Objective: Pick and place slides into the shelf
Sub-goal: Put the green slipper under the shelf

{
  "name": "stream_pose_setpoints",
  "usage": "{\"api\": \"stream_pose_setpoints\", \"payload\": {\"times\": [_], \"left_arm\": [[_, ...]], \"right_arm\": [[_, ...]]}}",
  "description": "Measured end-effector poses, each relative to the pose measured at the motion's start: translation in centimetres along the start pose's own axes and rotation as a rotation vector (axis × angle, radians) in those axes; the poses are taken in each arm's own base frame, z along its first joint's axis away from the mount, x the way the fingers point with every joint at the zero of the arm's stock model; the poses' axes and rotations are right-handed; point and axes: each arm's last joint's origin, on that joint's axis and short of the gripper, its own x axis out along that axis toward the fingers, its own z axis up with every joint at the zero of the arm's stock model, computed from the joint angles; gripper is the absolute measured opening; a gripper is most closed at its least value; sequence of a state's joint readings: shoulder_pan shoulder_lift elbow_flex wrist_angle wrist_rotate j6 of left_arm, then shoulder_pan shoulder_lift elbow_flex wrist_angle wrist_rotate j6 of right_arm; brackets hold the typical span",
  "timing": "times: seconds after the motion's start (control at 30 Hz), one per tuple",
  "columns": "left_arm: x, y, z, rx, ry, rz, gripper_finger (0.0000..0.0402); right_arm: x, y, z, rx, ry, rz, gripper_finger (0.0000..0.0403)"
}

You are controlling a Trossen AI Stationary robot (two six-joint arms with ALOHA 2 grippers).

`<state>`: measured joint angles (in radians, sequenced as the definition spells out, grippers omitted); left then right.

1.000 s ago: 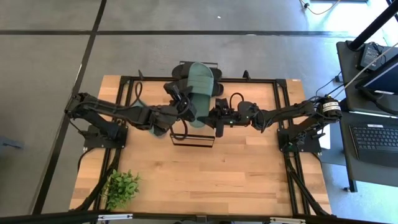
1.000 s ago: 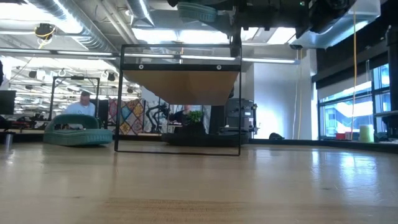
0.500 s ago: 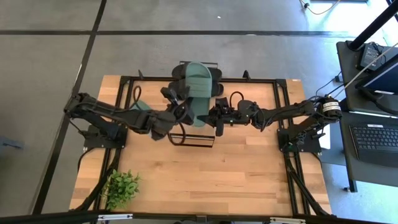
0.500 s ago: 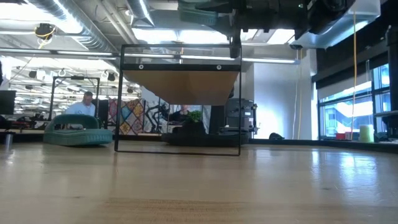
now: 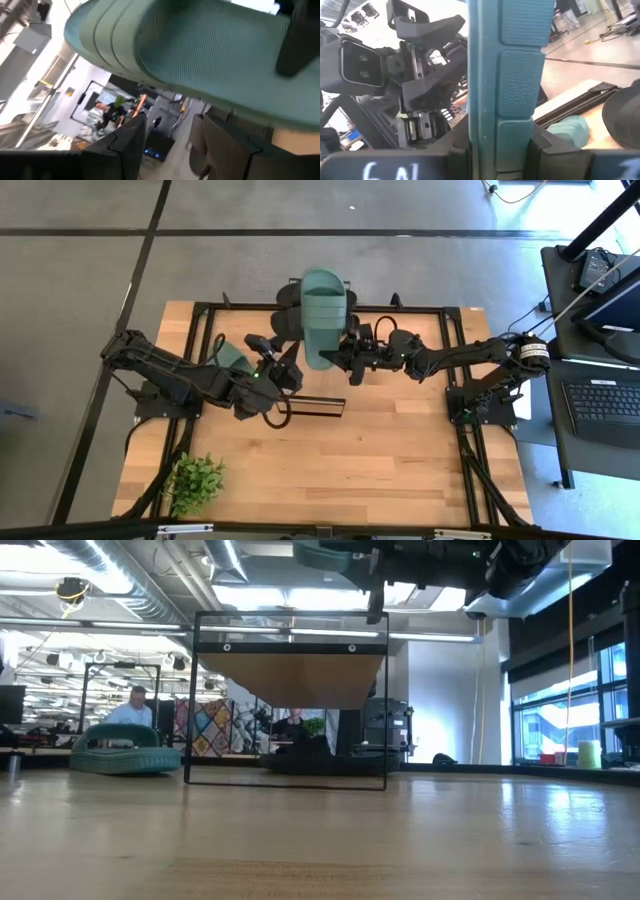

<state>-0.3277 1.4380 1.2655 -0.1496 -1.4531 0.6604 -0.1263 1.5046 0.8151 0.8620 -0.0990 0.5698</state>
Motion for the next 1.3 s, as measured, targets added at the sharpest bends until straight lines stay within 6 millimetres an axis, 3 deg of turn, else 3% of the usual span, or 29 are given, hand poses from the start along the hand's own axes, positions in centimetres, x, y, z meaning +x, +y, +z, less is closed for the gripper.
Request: {"api": "stream_pose_setpoints", "payload": {"times": [0.2,0.4,0.67,0.97,1.13,1.3], "left_arm": [[-0.6,-0.7,-1.1,0.012,-0.003,-0.035,0.0189],[-0.6,1.1,-4.0,-0.154,-0.002,-0.394,0.0189],[0.1,4.0,-7.2,-0.255,0.148,-0.418,0.0189],[1.3,4.1,-8.9,-0.231,0.242,-0.383,0.0189],[2.1,3.8,-11.9,-0.311,0.276,-0.418,0.0189],[2.3,3.9,-14.5,-0.445,0.14,-0.592,0.0189]], "right_arm": [[-0.5,-0.1,1.1,-0.01,0.018,0.057,0.0084],[-2.1,0.0,2.8,0.002,0.111,0.035,0.0079],[-7.1,-0.3,5.0,0.059,0.322,-0.188,0.0079],[-13.8,0.7,6.4,0.168,0.474,-0.396,0.0079],[-15.5,0.8,6.0,0.23,0.54,-0.473,0.0079],[-16.0,0.3,5.2,0.291,0.629,-0.549,0.0079]]}}
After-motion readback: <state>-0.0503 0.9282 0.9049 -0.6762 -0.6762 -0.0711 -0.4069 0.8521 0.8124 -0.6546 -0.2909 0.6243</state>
